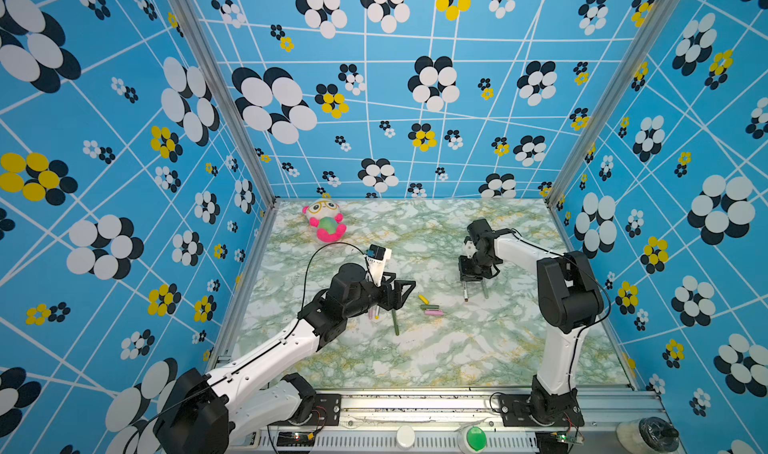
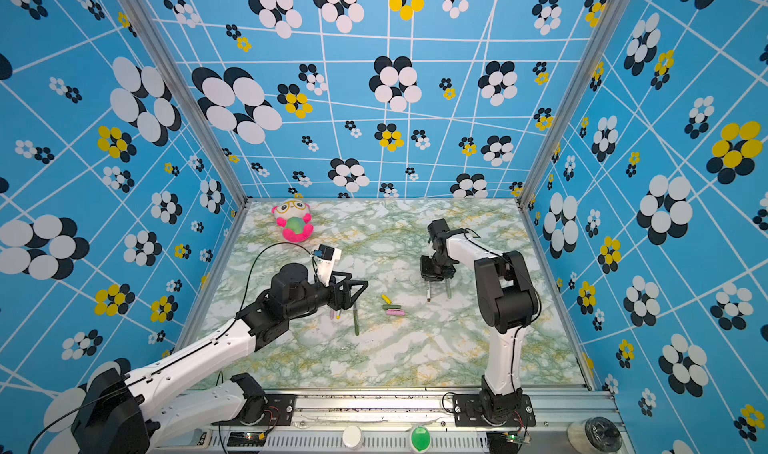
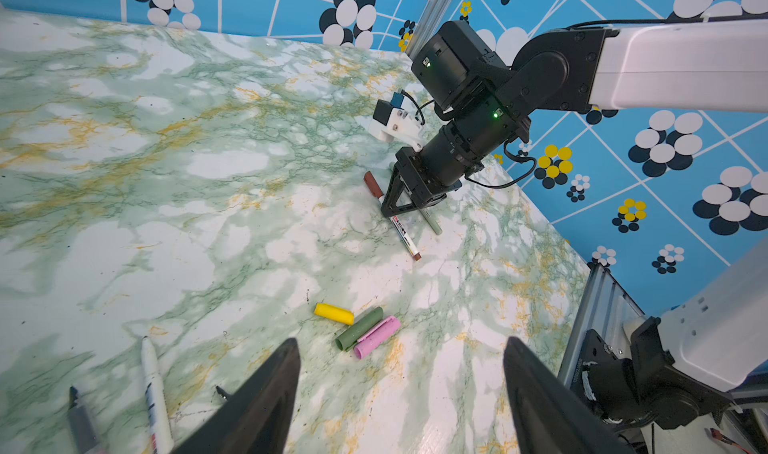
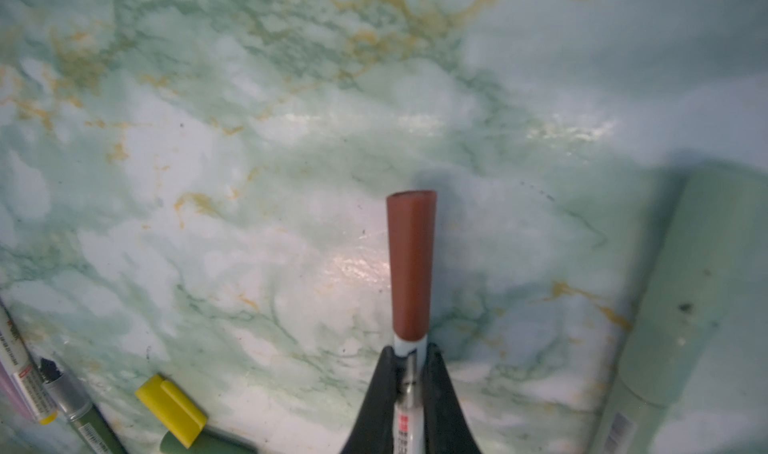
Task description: Insert the pens into the pen caps
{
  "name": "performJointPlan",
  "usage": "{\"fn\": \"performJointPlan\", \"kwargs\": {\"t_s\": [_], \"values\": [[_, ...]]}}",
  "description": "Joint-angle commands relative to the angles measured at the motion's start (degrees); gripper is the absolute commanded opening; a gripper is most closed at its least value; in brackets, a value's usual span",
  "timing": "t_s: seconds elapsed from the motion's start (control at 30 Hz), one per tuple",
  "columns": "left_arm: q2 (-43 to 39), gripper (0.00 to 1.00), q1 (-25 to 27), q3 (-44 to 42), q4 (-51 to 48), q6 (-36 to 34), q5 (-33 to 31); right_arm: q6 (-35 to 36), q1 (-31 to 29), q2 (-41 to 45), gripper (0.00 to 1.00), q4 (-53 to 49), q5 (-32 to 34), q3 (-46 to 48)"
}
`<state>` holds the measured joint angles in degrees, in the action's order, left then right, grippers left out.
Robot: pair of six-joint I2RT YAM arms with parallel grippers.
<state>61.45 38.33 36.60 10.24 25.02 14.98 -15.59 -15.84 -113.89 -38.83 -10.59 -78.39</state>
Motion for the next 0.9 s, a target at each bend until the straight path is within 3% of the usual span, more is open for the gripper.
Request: {"fn": "performJointPlan", "kwargs": {"t_s": [0.0, 0.87], "values": [[0.3, 0.78, -0.2, 1.6, -0.8, 0.5, 0.7, 0.6, 0.4, -1.0, 0.14, 0.0, 1.7, 0.2], [0.4, 0.78, -0.3, 1.6, -0.9, 0.7, 0.8, 0.4, 0.7, 1.5, 0.3, 0.3, 0.3, 0.3]]}}
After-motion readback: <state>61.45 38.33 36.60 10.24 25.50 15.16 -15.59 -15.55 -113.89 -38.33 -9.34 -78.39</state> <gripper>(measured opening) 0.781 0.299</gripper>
